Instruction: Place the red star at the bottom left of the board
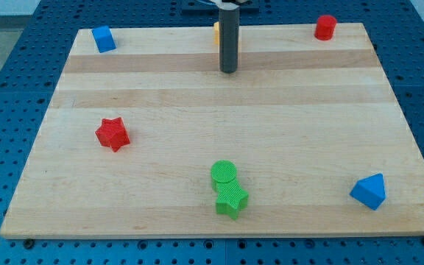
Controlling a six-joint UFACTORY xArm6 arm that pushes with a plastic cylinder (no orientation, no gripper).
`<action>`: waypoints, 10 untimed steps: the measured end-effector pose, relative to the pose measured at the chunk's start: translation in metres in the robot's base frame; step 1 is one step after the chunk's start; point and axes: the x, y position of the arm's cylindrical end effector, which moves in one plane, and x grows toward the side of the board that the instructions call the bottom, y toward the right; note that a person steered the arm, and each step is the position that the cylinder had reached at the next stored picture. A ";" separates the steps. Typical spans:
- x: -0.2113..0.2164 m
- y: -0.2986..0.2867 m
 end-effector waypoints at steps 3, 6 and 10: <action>0.154 -0.011; 0.152 -0.087; 0.137 -0.211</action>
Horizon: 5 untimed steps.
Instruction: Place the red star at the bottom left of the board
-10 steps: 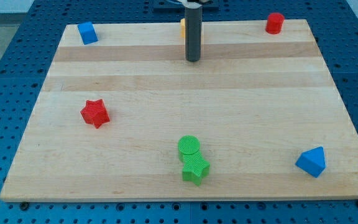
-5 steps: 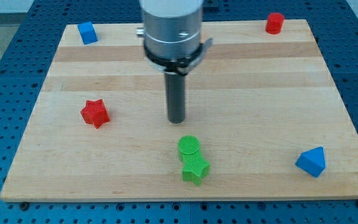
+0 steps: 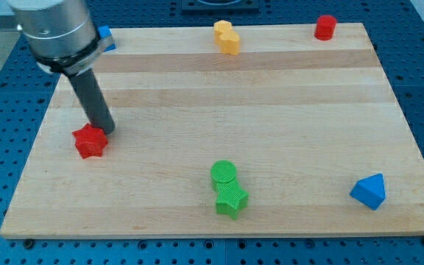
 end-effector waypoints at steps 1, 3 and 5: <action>0.021 -0.016; 0.063 -0.017; 0.078 -0.017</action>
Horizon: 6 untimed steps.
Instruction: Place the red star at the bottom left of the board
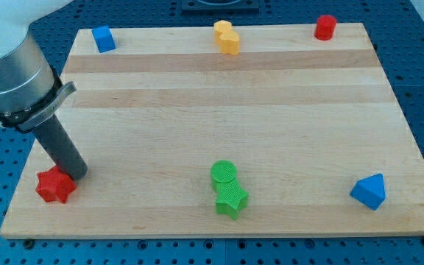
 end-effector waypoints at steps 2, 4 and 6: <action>0.004 -0.008; 0.008 -0.008; 0.007 0.010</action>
